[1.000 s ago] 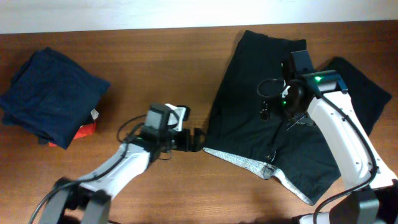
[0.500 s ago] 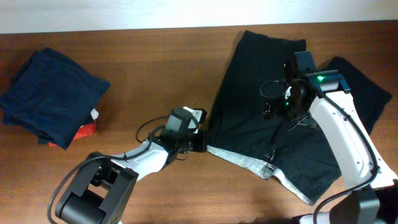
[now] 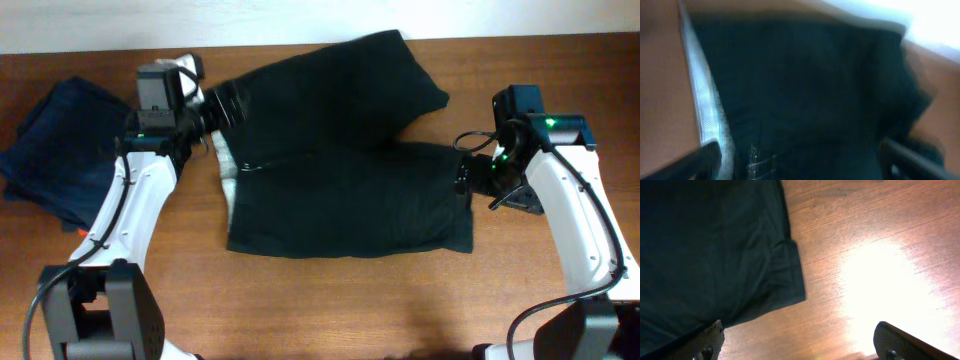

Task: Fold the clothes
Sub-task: 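Grasp the near edges of the shorts with both grippers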

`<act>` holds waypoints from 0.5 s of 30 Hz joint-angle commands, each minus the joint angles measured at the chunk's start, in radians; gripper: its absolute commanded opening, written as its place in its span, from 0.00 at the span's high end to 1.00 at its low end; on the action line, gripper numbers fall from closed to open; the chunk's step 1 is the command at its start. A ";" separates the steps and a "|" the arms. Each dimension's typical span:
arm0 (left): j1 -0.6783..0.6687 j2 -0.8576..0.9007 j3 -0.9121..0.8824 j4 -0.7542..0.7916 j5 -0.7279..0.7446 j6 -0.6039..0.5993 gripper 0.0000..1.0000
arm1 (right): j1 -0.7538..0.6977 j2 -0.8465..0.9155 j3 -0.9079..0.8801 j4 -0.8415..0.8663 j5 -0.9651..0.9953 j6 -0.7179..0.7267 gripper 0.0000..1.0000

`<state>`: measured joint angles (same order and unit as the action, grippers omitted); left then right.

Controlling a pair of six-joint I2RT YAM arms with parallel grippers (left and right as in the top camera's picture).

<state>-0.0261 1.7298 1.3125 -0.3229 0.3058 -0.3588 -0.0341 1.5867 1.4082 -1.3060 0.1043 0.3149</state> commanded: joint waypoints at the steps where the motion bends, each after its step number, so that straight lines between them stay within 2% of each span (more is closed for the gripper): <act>1: -0.017 0.007 -0.019 -0.401 -0.043 0.013 0.01 | -0.006 -0.014 -0.015 -0.010 -0.077 -0.016 0.01; 5: -0.019 0.007 -0.019 -0.671 -0.103 0.013 0.01 | -0.006 -0.013 -0.047 -0.023 -0.167 -0.043 0.01; 9: -0.019 0.007 -0.019 -0.819 -0.115 0.013 0.01 | -0.006 -0.013 -0.127 -0.002 -0.244 0.036 0.01; 12: -0.020 0.003 -0.040 -0.845 -0.120 -0.002 0.03 | -0.006 -0.014 -0.190 0.027 -0.285 0.071 0.01; 15: -0.020 -0.047 -0.161 -0.777 -0.117 -0.135 0.04 | -0.006 -0.014 -0.281 0.070 -0.286 0.168 0.01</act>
<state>-0.0448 1.7332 1.2644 -1.1584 0.2008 -0.3759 -0.0353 1.5864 1.1912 -1.2667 -0.1493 0.3817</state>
